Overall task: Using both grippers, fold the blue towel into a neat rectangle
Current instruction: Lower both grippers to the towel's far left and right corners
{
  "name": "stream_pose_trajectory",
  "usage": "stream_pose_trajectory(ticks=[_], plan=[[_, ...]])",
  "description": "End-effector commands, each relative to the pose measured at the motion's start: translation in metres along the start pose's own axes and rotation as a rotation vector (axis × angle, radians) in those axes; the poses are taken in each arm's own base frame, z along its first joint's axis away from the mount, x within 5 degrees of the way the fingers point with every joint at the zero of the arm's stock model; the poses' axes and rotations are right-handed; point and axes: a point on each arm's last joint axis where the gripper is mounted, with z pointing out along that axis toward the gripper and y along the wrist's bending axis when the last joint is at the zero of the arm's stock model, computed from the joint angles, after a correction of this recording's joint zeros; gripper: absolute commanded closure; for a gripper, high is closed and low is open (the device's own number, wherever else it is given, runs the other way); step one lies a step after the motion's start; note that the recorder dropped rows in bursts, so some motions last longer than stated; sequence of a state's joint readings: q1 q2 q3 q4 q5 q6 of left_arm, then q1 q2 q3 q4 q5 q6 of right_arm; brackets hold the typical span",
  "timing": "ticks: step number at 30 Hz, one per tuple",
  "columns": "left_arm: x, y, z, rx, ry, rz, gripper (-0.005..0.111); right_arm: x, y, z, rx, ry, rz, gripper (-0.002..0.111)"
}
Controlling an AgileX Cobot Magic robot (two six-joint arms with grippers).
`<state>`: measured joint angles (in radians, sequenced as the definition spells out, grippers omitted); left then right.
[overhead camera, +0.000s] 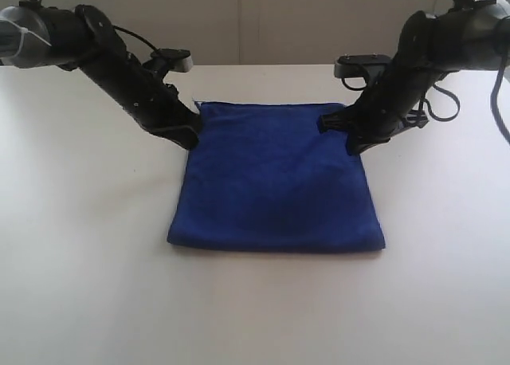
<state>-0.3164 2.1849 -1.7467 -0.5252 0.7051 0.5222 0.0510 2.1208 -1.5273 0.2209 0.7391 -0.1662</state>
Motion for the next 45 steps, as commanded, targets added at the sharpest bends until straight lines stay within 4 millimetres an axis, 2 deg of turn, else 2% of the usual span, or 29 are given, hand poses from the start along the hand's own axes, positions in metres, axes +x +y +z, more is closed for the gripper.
stream_pose_trajectory(ticks=[1, 3, 7, 14, 26, 45], plan=[[-0.001, -0.005, 0.016, 0.095, -0.059, -0.049, 0.107, 0.008, -0.002, 0.004, 0.014, -0.01, -0.005, 0.108], [0.005, -0.001, 0.028, 0.106, -0.03, -0.063, 0.107, 0.011, -0.002, 0.006, 0.015, -0.005, -0.003, 0.108], [0.009, 0.002, 0.034, 0.106, -0.012, -0.065, 0.107, 0.011, -0.002, 0.007, 0.015, -0.003, -0.003, 0.108], [0.022, 0.012, 0.034, -0.015, 0.127, -0.098, 0.107, 0.011, -0.002, 0.007, 0.015, -0.005, -0.003, 0.108], [0.024, 0.013, 0.033, -0.031, 0.149, -0.183, 0.107, 0.011, -0.002, 0.007, 0.015, -0.005, -0.003, 0.108], [0.028, 0.014, 0.033, -0.05, 0.189, -0.208, 0.107, 0.012, -0.002, 0.007, 0.014, 0.0, -0.003, 0.108]])
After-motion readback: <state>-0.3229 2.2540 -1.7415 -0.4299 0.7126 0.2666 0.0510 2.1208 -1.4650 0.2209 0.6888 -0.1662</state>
